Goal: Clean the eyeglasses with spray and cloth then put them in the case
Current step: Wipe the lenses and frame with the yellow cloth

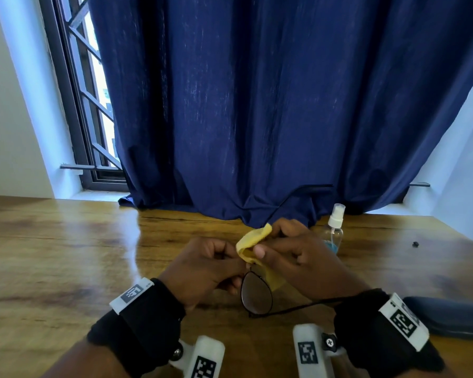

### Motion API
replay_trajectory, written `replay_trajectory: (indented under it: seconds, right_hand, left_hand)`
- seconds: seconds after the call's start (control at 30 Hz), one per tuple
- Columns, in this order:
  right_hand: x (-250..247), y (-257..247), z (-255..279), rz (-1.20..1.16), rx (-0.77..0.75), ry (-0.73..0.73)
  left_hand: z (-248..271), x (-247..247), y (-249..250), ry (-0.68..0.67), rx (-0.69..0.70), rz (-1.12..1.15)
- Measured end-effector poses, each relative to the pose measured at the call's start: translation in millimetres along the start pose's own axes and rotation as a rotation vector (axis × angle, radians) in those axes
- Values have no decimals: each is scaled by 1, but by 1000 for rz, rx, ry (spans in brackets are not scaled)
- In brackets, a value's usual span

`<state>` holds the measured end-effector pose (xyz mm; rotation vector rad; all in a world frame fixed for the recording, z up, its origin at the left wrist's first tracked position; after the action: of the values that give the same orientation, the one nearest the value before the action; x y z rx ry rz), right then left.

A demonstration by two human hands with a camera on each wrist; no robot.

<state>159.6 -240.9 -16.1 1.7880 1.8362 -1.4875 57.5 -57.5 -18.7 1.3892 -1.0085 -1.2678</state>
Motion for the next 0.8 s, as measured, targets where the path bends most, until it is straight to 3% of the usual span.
replay_trajectory:
  seconds: [0.2,0.33,0.47,0.63,0.73,0.8]
  right_hand:
    - [-1,1,-1,115,45,4]
    - [0,4,1,-24,29,1]
    - [-6,11,2,-113,95,120]
    - [1,1,1,40,27,-11]
    - [-2,1,2,-151,115,-27]
    - [-8,7,2,-223,137,48]
  left_hand:
    - [-2,-1,-3,15,2,-36]
    - [-4,-5,-3,37,-3,7]
    - [-7,-12,-4,46,-18,98]
    - [-6,-9,-4,28,4,132]
    - [-7,-10,-4,52,22,159]
    - [-8,-13,-3,77,28,175]
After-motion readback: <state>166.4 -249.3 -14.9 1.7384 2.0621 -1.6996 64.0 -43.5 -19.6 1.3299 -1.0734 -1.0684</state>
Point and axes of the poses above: each hand's wrist, its own z-axis away from the middle knuckle, its own x-axis out of the palm, y = z × x, the point moved 1 cm from there along -z, towards the middle knuckle, and after that the axes turned 7 degrees about -z, right-handed, at the moved point
